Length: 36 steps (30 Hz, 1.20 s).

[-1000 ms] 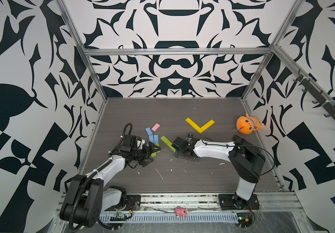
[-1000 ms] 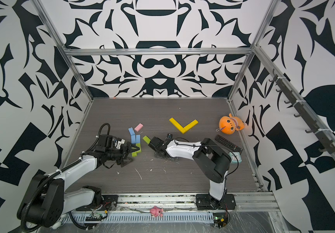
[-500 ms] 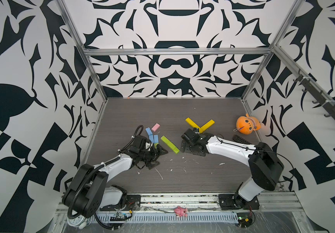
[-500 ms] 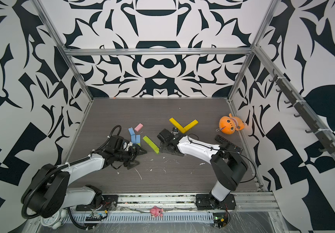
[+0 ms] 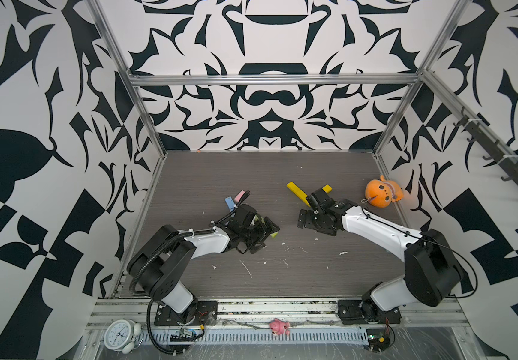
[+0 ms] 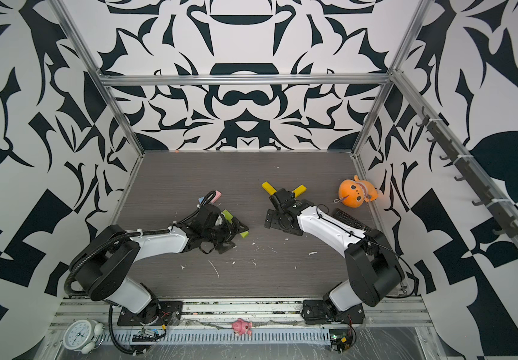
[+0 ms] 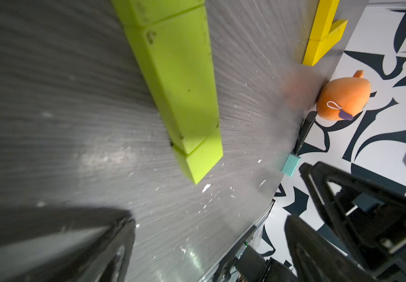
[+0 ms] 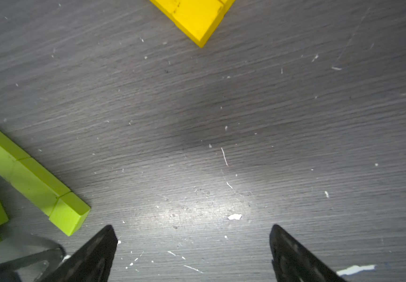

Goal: Assemble the letter v with building blocks
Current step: Adjust the building block at the center of the board.

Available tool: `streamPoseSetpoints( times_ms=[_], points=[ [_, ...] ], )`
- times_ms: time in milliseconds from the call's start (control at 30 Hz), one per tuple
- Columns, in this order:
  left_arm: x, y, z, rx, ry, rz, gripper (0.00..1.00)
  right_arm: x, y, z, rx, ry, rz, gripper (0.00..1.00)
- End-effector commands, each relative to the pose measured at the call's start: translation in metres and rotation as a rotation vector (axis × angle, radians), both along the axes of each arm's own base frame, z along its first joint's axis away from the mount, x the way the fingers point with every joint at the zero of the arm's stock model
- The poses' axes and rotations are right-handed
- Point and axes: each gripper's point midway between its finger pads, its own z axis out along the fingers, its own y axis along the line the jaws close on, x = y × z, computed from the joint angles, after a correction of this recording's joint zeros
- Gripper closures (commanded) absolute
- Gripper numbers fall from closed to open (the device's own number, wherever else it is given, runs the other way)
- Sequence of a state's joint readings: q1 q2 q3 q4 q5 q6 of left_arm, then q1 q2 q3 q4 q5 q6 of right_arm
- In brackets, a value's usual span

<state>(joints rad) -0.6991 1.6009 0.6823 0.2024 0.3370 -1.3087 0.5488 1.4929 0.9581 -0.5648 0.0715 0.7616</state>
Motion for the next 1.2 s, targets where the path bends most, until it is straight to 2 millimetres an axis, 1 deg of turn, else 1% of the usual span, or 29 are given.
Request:
streamPoseSetpoints(
  times_ms=[0,167,300,667,1000,1167],
  points=[
    [0.005,0.005,-0.019,0.065,0.036,0.049,0.01,0.004,0.001,0.008,0.035,-0.031,0.017,0.01],
    [0.005,0.000,-0.026,0.077,0.058,0.050,0.01,0.007,-0.007,0.008,0.035,-0.033,0.012,0.01],
    [0.003,0.001,-0.033,0.089,0.074,0.057,0.01,0.009,-0.011,0.006,0.050,-0.035,0.000,0.01],
    [0.008,-0.004,-0.038,0.082,0.083,0.065,0.01,0.011,-0.012,0.005,0.065,-0.035,-0.014,0.01],
    [-0.001,0.002,-0.047,0.092,0.109,0.065,0.01,0.011,-0.012,0.008,0.074,-0.038,-0.015,0.01],
    [-0.004,0.004,-0.039,0.087,0.102,0.061,0.01,0.010,-0.011,0.013,0.077,-0.049,0.002,0.01]
  ],
)
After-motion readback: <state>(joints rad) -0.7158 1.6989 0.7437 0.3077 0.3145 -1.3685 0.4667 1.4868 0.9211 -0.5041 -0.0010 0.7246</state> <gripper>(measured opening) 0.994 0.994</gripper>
